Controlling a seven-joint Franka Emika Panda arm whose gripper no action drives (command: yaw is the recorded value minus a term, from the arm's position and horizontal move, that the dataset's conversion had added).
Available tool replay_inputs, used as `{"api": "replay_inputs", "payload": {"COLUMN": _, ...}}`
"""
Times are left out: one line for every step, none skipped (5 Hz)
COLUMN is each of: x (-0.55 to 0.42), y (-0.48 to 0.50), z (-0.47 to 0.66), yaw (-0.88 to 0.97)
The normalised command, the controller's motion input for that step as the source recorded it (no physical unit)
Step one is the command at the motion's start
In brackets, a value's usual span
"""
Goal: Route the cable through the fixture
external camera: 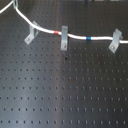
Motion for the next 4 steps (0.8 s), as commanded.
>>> {"api": "replay_inputs", "payload": {"x": 0.257, "y": -0.626, "z": -0.01, "yaw": -0.15}}
{"api": "replay_inputs", "payload": {"x": 0.279, "y": -0.635, "z": 0.00, "yaw": -0.17}}
{"api": "replay_inputs", "payload": {"x": 0.160, "y": -0.566, "z": -0.04, "yaw": -0.18}}
{"api": "replay_inputs", "payload": {"x": 0.164, "y": -0.443, "z": -0.01, "yaw": -0.30}}
